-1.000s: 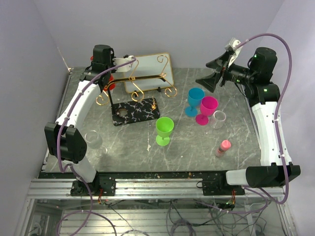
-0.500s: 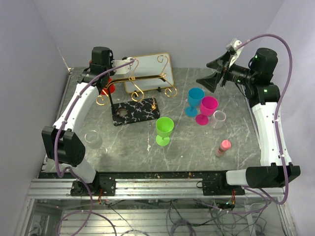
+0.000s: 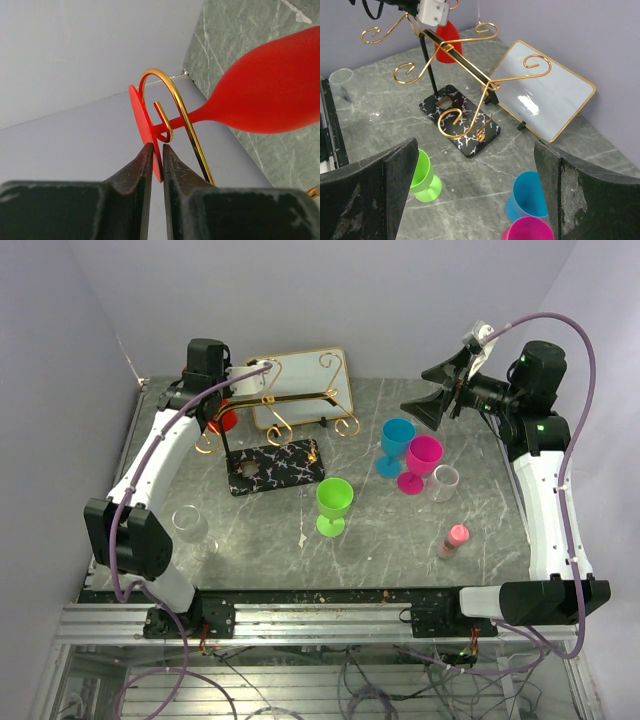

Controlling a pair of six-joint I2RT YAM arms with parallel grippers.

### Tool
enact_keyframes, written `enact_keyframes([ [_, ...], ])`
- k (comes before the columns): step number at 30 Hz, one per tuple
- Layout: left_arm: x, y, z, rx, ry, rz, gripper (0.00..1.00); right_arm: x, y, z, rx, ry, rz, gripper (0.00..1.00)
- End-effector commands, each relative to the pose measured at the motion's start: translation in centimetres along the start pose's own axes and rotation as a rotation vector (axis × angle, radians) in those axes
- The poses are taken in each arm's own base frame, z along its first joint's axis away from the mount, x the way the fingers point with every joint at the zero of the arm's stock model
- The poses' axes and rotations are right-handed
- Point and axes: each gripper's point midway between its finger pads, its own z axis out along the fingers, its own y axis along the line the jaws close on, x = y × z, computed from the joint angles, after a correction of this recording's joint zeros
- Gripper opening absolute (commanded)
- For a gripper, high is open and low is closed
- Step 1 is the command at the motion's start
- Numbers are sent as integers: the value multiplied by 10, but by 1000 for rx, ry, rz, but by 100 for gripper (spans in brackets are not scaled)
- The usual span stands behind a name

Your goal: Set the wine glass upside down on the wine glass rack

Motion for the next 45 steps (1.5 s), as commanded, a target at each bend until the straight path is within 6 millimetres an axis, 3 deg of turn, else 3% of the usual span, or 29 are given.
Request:
enact_keyframes([
  [1,3,-2,-15,4,0,-18,24,-8,4,-6,2,-24,-24,99],
  [22,17,-22,-30,15,14,-49,37,3,0,-9,39,-6,-23,100],
  [32,20,-15,-44,-19,4,-86,46,30,-17,-13,135,65,-51,100],
  [37,24,-12,-56,-37,-2,-104,59,43,-26,-18,192,109,-75,100],
  [45,27,2,-77,-105,-25,-175,67,66,-41,-29,292,194,-112,100],
])
